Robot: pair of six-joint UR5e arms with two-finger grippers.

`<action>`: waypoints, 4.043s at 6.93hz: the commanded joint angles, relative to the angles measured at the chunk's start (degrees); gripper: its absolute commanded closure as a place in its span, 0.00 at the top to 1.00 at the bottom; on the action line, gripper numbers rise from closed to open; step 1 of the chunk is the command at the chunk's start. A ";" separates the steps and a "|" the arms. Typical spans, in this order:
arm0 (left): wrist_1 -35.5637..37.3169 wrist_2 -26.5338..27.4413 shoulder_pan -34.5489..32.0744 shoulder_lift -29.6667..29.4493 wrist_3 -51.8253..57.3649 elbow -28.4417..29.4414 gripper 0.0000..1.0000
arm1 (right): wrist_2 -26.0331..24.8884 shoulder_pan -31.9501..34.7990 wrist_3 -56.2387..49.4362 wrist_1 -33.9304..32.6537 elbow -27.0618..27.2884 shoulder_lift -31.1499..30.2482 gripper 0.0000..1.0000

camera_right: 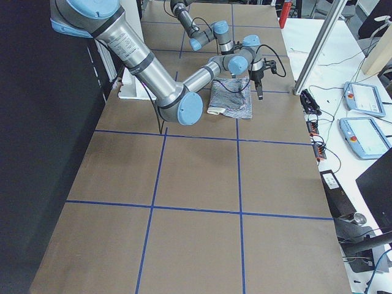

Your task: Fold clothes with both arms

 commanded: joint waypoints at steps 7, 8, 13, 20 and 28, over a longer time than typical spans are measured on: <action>0.23 1.61 -5.89 -9.77 1.30 19.08 1.00 | 0.11 0.02 -0.03 0.32 1.03 -2.02 1.00; -0.38 2.13 -7.03 -9.97 2.61 20.52 1.00 | 0.11 0.02 -0.03 0.32 1.03 -2.19 1.00; 3.45 -4.71 -9.24 -3.16 6.83 2.85 1.00 | 4.83 1.32 -0.11 5.25 3.64 -5.26 1.00; 23.60 -24.35 -38.69 33.24 58.45 -38.36 1.00 | 21.55 29.33 -50.69 -7.16 22.03 -39.38 1.00; 24.40 -40.91 -57.84 54.25 79.97 -19.80 1.00 | 29.90 38.42 -50.48 -3.90 21.07 -53.34 1.00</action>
